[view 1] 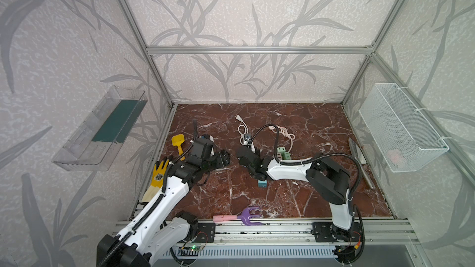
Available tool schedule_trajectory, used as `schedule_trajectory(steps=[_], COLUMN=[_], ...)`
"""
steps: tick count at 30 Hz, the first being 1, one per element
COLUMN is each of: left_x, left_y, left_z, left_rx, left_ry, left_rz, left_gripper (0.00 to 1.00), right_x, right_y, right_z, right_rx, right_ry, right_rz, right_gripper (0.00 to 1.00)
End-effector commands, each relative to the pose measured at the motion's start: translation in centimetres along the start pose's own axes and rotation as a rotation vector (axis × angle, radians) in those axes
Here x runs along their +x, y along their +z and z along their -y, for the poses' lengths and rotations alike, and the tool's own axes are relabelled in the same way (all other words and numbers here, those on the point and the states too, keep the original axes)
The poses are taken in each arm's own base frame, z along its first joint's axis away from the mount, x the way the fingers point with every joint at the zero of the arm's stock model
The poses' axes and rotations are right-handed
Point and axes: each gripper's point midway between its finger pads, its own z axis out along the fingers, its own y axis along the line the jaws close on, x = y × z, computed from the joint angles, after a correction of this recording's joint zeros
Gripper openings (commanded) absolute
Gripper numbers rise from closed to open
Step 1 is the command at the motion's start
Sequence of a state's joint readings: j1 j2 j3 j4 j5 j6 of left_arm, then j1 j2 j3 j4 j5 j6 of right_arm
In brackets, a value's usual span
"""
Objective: Insert the plug
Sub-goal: 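Lower and press the teal charger into the blue strip socket with the right gripper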
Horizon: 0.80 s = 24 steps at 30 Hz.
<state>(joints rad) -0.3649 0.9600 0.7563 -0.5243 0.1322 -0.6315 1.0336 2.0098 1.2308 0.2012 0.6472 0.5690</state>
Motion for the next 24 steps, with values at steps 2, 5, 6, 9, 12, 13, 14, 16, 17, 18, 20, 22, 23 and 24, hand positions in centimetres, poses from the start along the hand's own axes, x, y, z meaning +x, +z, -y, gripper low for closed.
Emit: schedule_trajectory(steps=[2, 5, 6, 9, 12, 13, 14, 16, 17, 18, 20, 22, 23, 24], left_x=[0.0, 0.0, 0.0, 0.1, 0.1, 0.1, 0.1, 0.2, 0.2, 0.1, 0.2, 0.1, 0.1, 0.2], left_y=[0.1, 0.1, 0.1, 0.3, 0.3, 0.3, 0.3, 0.4, 0.5, 0.5, 0.5, 0.5, 0.5, 0.5], left_z=[-0.4, -0.4, -0.4, -0.4, -0.3, -0.3, -0.3, -0.3, -0.3, -0.3, -0.3, -0.3, -0.3, -0.3], left_rx=[-0.015, -0.014, -0.015, -0.015, -0.012, -0.012, -0.011, -0.012, -0.011, -0.010, -0.011, -0.012, -0.013, -0.015], left_ry=[-0.013, -0.013, -0.013, -0.015, -0.017, -0.017, -0.017, -0.017, -0.017, -0.018, -0.017, -0.017, -0.017, -0.018], left_rz=[0.002, 0.002, 0.001, -0.004, -0.006, -0.006, -0.005, -0.009, -0.010, -0.011, -0.014, -0.013, -0.012, -0.013], left_gripper=[0.83, 0.83, 0.83, 0.83, 0.83, 0.83, 0.83, 0.83, 0.83, 0.83, 0.83, 0.83, 0.83, 0.83], right_x=[3.1, 3.6, 3.8, 4.6, 5.7, 5.9, 6.2, 6.7, 7.0, 7.2, 7.5, 8.0, 8.0, 8.0], right_y=[0.3, 0.2, 0.1, -0.1, -0.3, -0.3, -0.4, -0.4, -0.3, -0.2, -0.1, 0.1, 0.2, 0.2], right_z=[0.7, 0.3, 0.3, 0.1, 0.4, 0.6, 0.7, 0.8, 0.9, 0.9, 1.3, 1.5, 1.6, 1.5], right_rx=[0.042, 0.032, 0.030, 0.026, 0.027, 0.024, 0.021, 0.016, 0.017, 0.020, 0.031, 0.018, 0.020, 0.020], right_ry=[-0.022, -0.051, -0.070, -0.121, -0.151, -0.150, -0.151, -0.157, -0.167, -0.177, -0.163, -0.149, -0.148, -0.159], right_rz=[-0.060, -0.065, -0.064, -0.058, -0.063, -0.069, -0.072, -0.078, -0.085, -0.092, -0.106, -0.143, -0.161, -0.173], right_gripper=[0.00, 0.00, 0.00, 0.00, 0.00, 0.00, 0.00, 0.00, 0.00, 0.00, 0.00, 0.00, 0.00, 0.00])
